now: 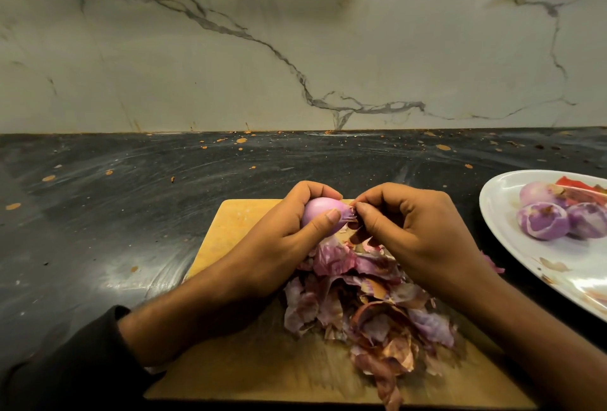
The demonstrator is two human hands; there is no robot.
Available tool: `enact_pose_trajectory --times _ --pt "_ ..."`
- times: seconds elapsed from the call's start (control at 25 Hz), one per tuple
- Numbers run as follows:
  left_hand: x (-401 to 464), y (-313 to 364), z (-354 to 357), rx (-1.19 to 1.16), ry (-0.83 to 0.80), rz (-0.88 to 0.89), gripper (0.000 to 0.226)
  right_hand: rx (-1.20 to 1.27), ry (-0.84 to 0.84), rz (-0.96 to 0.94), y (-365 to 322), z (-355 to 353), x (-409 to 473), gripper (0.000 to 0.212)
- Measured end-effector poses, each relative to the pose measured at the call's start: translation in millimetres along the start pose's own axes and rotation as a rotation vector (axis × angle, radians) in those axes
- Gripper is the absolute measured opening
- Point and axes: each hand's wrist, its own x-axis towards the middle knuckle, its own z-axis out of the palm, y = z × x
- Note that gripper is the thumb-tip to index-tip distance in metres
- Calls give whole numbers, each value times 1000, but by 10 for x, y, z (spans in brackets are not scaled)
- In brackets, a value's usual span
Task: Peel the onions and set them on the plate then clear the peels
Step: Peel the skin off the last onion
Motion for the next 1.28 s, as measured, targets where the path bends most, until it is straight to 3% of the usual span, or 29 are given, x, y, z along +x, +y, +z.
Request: enact_pose_trajectory --times 0.24,0.6,0.72,0.8,0.92,1.0,1.04,1.2,1.28 --pt "15 -9 -12 -17 -18 16 34 -13 -25 76 -18 27 -1 14" --pt "33 -53 -38 -230 -70 -39 32 698 -154 405 -22 46 48 22" --pt "47 -25 -45 -415 -33 -83 34 800 -174 490 -38 61 45 26" --pt "41 18 -42 -487 -2 -94 32 753 -142 463 -44 67 38 33" --pt "24 52 -13 -578 8 -106 37 285 -79 197 -58 30 6 38" --pt "29 43 -12 -599 18 -117 37 127 -87 95 -64 19 4 18" --pt "37 29 -24 -578 20 -123 38 163 -86 101 -73 22 3 5" --pt "58 -27 -30 -512 31 -167 42 305 3 120 -59 39 4 23" --pt "57 -54 -24 -478 20 -160 39 357 18 125 -81 49 2 19"
